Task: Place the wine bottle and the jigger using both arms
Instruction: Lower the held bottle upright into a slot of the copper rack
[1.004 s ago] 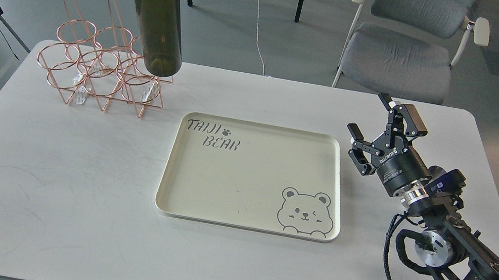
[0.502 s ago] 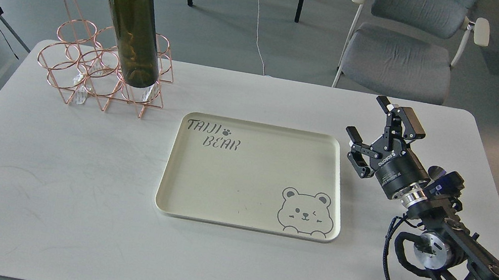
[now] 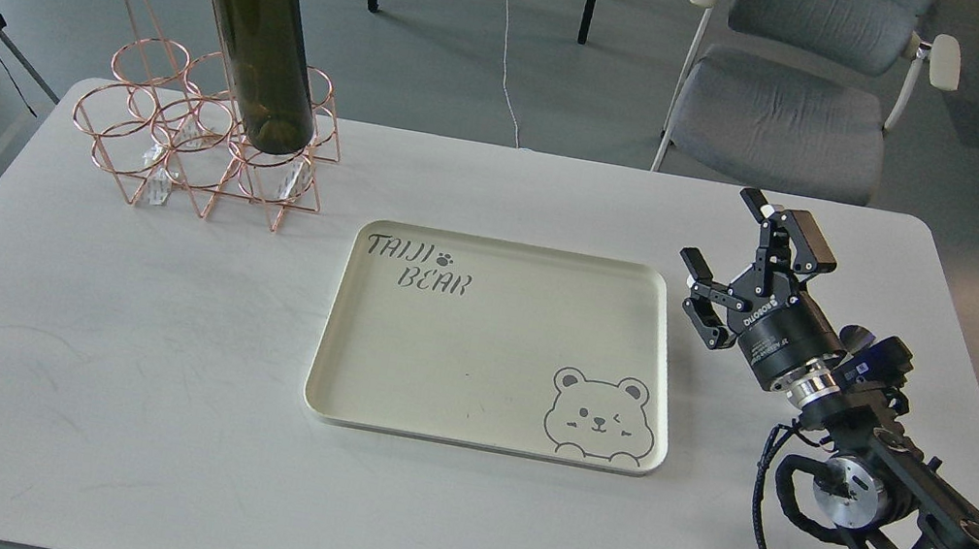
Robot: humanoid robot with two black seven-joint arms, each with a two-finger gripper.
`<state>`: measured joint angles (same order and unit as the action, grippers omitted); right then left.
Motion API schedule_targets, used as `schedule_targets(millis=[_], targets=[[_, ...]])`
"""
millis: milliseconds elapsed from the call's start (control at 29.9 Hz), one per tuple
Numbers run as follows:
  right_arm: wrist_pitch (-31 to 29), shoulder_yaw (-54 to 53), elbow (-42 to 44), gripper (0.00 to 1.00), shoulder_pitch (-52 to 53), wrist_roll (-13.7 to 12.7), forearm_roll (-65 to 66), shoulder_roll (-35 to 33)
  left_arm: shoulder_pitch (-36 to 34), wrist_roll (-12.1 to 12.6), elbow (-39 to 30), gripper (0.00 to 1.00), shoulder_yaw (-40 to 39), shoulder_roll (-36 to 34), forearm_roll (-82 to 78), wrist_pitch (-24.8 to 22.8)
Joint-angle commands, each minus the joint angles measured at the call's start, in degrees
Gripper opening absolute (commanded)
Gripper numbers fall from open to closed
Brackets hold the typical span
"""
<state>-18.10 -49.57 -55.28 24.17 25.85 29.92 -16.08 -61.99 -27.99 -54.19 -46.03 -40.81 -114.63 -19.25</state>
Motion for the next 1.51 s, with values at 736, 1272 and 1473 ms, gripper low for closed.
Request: schedule_targets(millis=[736,1272,1473], targets=[[0.0,-0.3,-0.2,0.97,-0.2,0.1,0.0,-0.1,0.4,0.0,2.1,0.11,1.9,0.2,0.0,1.4],[0.0,-0.3,-0.3,0.97,-0.2,0.1,0.1,-0.2,0.8,0.0,3.5,0.11,2.7,0.9,0.1,2.8],[0.0,-0.3,-0.3,0.97,-0.5,0.1,0.0,-0.2,1.4,0.0,4.6,0.11,3.8,1.7,0.2,3.8]])
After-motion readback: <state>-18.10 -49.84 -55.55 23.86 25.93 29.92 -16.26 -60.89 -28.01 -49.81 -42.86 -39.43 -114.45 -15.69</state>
